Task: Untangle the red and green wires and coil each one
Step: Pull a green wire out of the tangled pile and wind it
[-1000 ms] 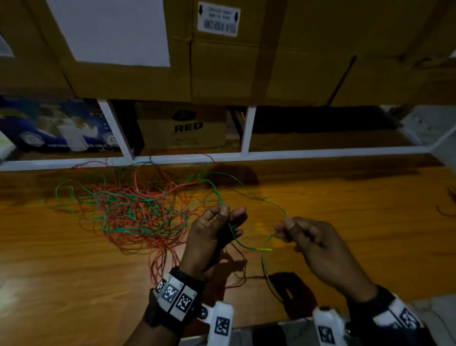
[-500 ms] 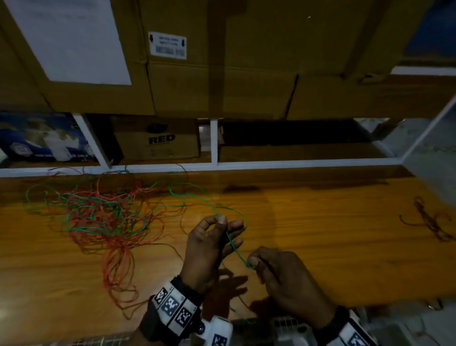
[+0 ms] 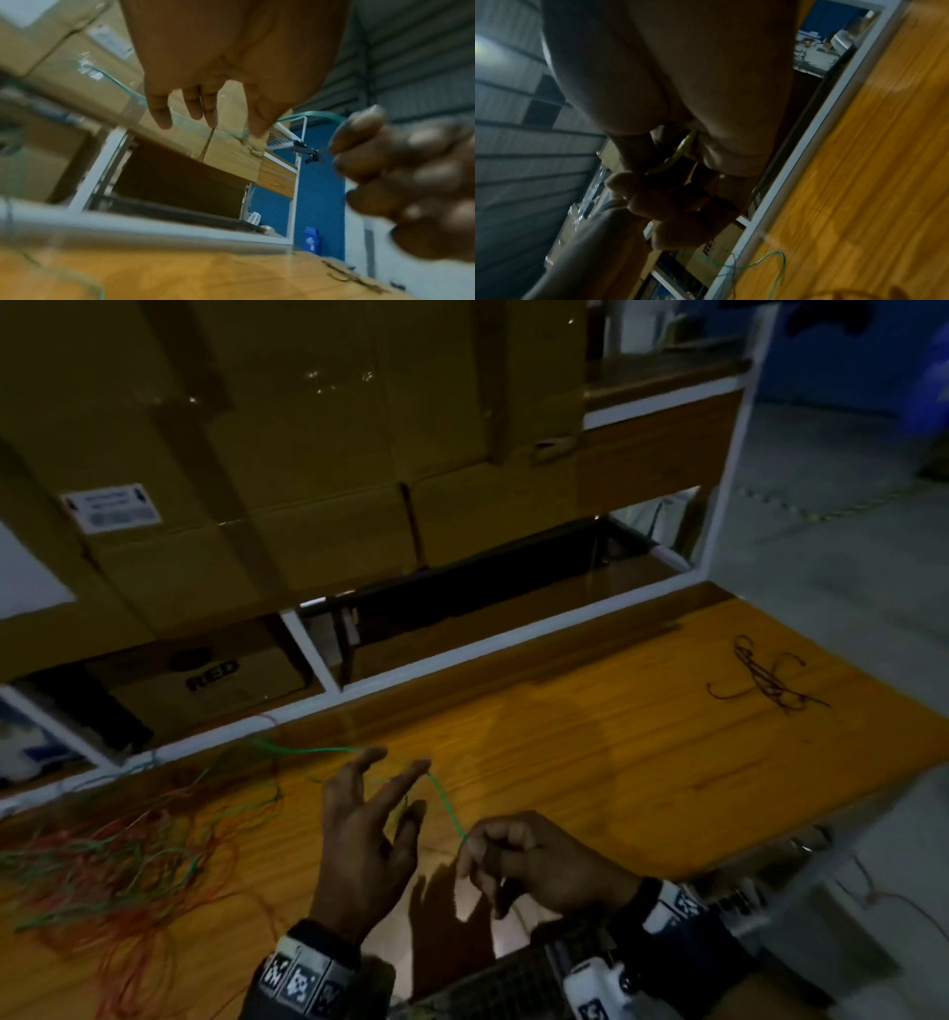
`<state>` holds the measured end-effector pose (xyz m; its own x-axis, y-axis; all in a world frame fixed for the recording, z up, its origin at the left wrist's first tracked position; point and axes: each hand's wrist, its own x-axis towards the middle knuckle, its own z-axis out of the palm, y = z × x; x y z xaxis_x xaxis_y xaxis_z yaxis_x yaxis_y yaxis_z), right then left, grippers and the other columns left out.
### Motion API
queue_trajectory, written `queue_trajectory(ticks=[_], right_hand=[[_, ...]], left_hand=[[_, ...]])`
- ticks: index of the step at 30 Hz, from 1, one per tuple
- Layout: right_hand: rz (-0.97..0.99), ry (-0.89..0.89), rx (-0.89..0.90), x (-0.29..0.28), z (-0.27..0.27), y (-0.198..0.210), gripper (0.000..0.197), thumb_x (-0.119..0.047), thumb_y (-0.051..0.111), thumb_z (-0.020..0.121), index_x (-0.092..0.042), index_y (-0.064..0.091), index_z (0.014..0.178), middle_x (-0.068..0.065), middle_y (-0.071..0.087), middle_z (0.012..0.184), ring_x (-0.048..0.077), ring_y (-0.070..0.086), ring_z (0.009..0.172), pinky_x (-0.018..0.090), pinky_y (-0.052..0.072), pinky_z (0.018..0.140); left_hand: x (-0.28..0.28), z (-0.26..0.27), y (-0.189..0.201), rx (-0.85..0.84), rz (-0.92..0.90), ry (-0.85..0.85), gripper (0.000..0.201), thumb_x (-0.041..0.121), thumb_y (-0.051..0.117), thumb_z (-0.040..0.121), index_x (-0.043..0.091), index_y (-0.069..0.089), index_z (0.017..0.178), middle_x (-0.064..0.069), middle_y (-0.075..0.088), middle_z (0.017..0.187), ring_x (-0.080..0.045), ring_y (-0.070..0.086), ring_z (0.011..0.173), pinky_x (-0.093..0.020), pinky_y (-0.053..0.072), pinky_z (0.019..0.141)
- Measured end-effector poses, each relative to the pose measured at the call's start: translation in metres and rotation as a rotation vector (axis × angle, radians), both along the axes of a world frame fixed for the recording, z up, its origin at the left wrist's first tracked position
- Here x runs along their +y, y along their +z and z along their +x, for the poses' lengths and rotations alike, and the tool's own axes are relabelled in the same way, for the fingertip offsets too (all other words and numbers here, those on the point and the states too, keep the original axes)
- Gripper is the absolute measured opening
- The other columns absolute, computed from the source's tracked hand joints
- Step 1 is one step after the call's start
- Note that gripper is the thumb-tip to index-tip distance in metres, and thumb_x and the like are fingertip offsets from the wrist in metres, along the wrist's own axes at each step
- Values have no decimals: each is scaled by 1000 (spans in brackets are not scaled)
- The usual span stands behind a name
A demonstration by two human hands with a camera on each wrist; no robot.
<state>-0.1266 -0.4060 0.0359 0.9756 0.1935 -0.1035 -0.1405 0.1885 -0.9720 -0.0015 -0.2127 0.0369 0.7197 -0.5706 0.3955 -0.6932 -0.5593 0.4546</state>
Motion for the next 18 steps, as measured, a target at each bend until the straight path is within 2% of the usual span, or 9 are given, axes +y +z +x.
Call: queue_trajectory(ticks=[2,4,5,7,9,11,14,16,18], right_hand=[[65,-40,-18,2,6,6,25,-30,56,103,-10,68,98,3,60,74,22,57,66,35,51,66],[57,-107,-56,7,13,10,26,-26,53,104,-7,68,97,2,62,74,22,56,66,31,51,63],[1,-137,-81,9,17,12,28,-26,51,105,-5,69,98,0,63,75,20,56,67,28,50,62],[-161,-163,-120,13,25,15,34,-27,48,107,-3,70,101,-3,66,79,16,58,71,25,48,64],[-272,-168,-156,15,34,24,38,-29,47,108,-1,71,102,-1,68,83,13,62,75,25,50,67],[-256,-178,-160,19,43,37,36,-29,49,107,-2,71,98,5,69,85,16,66,81,32,53,73],[18,-149,-107,32,54,60,30,-29,55,102,-4,68,93,15,71,93,31,68,93,50,53,82],[236,-124,-79,43,63,73,27,-29,56,100,-7,70,92,16,72,99,33,69,101,49,55,84],[491,-123,-65,56,71,84,25,-29,62,94,-8,74,98,16,72,103,31,71,102,44,59,81]], left_hand=[[-6,15,10,-77,-11,-26,22,47,62,96,37,72,113,-3,49,137,-21,41,130,-43,36,97],[-7,32,17,-76,-105,-123,22,50,58,97,32,70,98,6,64,116,4,56,99,-35,47,79],[-7,41,20,-57,-141,-161,19,48,58,97,32,68,96,12,69,105,9,59,82,-29,48,67],[-6,60,24,-31,-163,-193,15,41,60,98,30,70,96,17,72,92,8,63,71,-28,50,56],[-6,78,27,-41,-128,-191,17,40,61,100,27,72,96,19,68,83,2,62,69,-29,49,55],[-6,93,29,-55,-84,-196,17,38,62,100,26,70,92,20,59,78,0,56,67,-27,43,56],[-7,108,35,-18,-106,-218,23,40,60,101,26,65,83,17,59,71,-1,56,66,-32,45,56],[-9,113,32,-14,-106,-250,28,49,57,96,29,64,78,15,60,69,-2,57,65,-33,46,58],[-11,112,24,13,-106,-278,14,46,60,86,37,69,80,11,66,76,-10,62,72,-34,49,66]])
